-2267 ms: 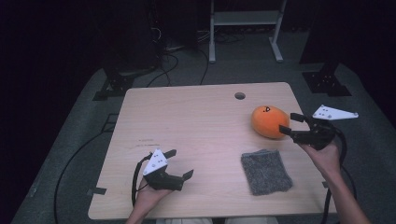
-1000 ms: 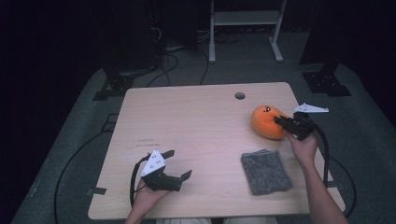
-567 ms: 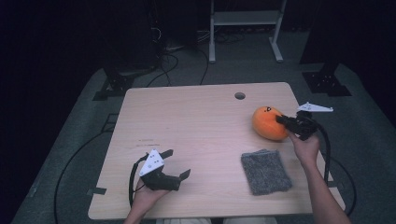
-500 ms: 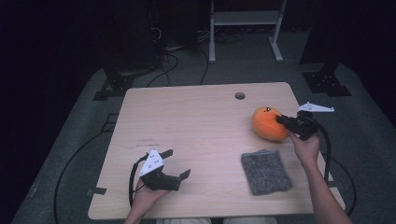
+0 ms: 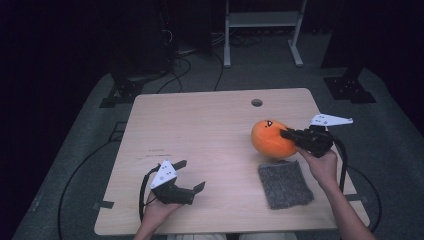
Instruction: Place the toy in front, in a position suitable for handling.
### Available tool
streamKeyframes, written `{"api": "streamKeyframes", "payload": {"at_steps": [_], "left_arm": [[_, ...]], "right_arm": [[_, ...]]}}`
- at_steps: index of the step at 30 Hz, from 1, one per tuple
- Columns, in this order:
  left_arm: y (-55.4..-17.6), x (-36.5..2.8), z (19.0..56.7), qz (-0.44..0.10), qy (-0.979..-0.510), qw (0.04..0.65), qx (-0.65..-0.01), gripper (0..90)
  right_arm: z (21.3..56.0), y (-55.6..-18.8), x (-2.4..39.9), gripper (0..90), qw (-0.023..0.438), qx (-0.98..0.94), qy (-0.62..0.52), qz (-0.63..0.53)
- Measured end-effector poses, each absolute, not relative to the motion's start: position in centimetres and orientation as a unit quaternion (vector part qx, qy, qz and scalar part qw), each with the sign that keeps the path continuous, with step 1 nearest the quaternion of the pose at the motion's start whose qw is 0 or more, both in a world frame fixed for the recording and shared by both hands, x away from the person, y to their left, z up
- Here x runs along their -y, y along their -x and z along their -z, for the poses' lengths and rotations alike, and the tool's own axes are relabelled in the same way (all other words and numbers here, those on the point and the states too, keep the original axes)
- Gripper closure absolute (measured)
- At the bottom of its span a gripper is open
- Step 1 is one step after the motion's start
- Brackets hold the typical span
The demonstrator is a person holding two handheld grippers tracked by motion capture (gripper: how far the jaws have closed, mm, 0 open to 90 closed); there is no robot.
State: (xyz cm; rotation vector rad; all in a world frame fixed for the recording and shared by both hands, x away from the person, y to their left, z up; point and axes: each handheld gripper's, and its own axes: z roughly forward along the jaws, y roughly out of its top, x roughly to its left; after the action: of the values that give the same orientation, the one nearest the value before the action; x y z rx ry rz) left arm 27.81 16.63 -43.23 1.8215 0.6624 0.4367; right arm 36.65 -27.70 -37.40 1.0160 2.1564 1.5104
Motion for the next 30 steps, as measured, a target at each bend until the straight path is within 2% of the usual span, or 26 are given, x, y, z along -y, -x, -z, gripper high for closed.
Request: {"api": "streamKeyframes", "payload": {"at_steps": [11,21,30], "left_arm": [[-27.7,-16.6,43.1,-0.184,-0.767,0.549,-0.277,3.9],[-27.7,-16.5,43.2,-0.181,-0.768,0.550,-0.275,4.2],[-28.0,-15.7,43.0,-0.165,-0.764,0.561,-0.270,5.6]], "right_arm": [[37.5,-34.1,22.6,83.8,0.125,-0.792,-0.287,-0.524],[39.4,-32.7,19.8,83.6,0.097,-0.814,-0.254,-0.514],[41.4,-31.2,17.8,83.1,0.094,-0.822,-0.232,-0.512]]}}
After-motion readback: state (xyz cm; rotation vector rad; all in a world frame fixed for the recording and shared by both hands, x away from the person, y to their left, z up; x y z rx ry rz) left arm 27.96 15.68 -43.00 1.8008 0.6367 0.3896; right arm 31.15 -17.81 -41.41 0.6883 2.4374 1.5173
